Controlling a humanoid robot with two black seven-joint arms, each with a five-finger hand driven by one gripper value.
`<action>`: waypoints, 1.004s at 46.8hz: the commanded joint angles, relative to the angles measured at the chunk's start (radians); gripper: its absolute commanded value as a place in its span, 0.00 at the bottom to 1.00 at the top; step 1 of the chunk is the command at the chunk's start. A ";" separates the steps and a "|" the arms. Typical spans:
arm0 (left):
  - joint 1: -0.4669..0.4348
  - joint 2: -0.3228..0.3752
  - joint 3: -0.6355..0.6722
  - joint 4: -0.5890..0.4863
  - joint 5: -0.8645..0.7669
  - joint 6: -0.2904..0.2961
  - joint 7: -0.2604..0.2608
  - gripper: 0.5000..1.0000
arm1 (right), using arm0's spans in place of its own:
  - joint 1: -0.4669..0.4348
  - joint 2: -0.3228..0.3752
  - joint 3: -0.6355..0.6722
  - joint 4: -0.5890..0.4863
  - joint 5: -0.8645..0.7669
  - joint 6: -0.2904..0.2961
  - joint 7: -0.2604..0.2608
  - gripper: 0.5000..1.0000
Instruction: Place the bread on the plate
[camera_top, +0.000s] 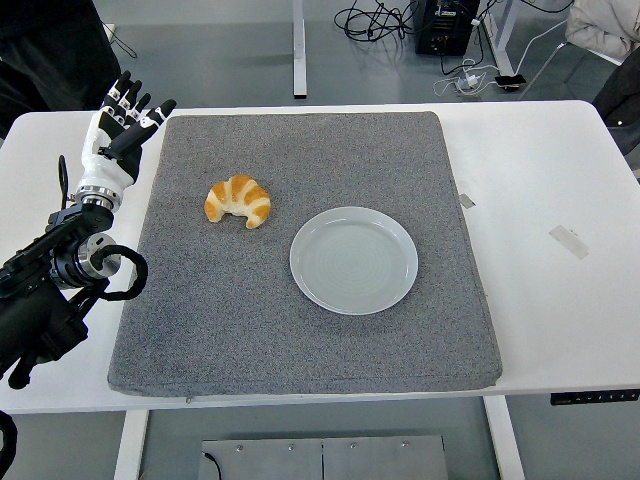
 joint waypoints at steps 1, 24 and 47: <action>0.001 -0.001 0.000 -0.001 0.001 0.001 0.000 0.94 | 0.000 0.000 0.000 0.000 -0.001 0.000 0.000 1.00; -0.010 -0.001 0.002 -0.001 0.003 -0.001 0.002 0.95 | 0.000 0.000 0.000 0.000 0.001 0.000 0.000 1.00; -0.081 0.079 0.160 -0.021 0.008 0.007 0.006 0.93 | 0.000 0.000 0.000 0.000 -0.001 0.000 0.000 1.00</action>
